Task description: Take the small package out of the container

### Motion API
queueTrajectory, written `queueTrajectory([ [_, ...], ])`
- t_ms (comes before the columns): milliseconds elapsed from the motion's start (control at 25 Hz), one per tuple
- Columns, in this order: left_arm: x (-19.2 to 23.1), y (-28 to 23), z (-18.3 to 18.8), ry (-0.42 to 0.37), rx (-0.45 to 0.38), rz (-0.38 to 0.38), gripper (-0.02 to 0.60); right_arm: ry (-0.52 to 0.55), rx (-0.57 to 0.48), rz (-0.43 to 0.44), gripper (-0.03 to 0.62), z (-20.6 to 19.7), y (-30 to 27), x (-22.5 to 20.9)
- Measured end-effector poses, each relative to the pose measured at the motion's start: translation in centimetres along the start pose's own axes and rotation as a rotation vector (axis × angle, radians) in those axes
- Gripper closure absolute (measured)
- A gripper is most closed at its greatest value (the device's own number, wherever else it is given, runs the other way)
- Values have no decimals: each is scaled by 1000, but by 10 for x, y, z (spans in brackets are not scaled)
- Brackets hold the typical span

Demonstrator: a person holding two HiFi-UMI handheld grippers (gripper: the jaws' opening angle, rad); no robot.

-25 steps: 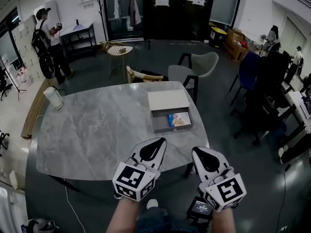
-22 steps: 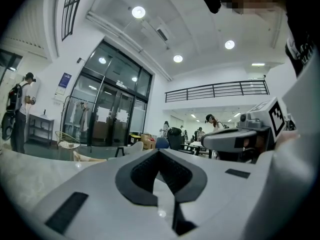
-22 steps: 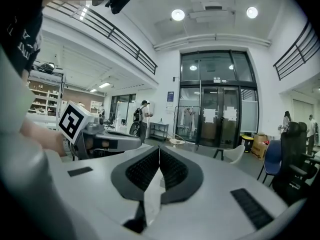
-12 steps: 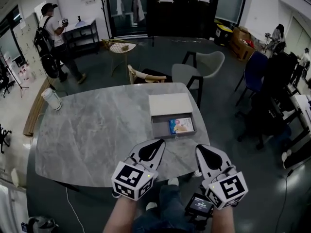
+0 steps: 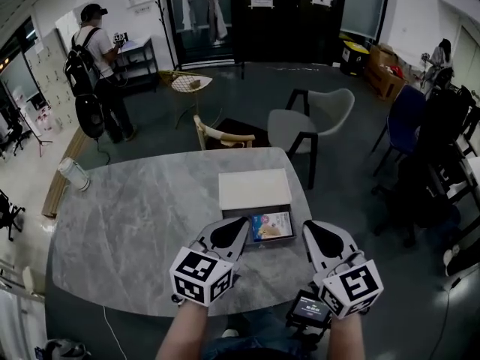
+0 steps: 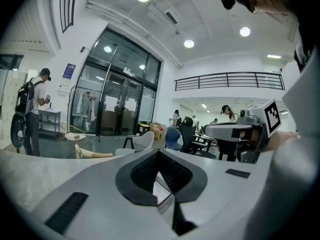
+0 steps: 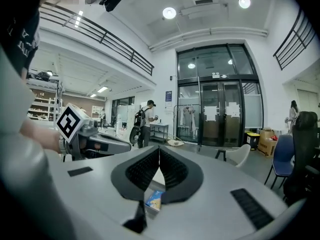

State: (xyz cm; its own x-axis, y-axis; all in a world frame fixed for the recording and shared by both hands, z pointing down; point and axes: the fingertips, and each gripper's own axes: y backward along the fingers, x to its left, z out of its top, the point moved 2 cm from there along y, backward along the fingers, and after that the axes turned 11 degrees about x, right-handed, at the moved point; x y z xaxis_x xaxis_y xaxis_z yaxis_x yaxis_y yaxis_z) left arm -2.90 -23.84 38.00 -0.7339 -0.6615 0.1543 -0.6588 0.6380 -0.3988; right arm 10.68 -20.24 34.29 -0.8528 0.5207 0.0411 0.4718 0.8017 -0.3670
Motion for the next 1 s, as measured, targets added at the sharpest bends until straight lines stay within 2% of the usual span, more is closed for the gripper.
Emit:
queueTrajectory([
  [200, 17, -33, 7, 13, 38, 41, 569, -25, 23, 45, 569, -5, -36, -36],
  [360, 31, -55, 8, 58, 64, 79, 569, -11, 46, 96, 569, -8, -59, -52],
  [600, 44, -89, 10, 102, 107, 80, 569, -15, 72, 125, 568, -8, -86, -81],
  [800, 51, -118, -9, 168, 193, 55, 568, -29, 105, 134, 569, -21, -103, -104],
  [920, 57, -129, -24, 221, 242, 48, 544, -56, 132, 138, 569, -32, -114, -113],
  [1000, 57, -133, -35, 251, 277, 35, 494, -79, 148, 145, 569, -41, -119, -116],
])
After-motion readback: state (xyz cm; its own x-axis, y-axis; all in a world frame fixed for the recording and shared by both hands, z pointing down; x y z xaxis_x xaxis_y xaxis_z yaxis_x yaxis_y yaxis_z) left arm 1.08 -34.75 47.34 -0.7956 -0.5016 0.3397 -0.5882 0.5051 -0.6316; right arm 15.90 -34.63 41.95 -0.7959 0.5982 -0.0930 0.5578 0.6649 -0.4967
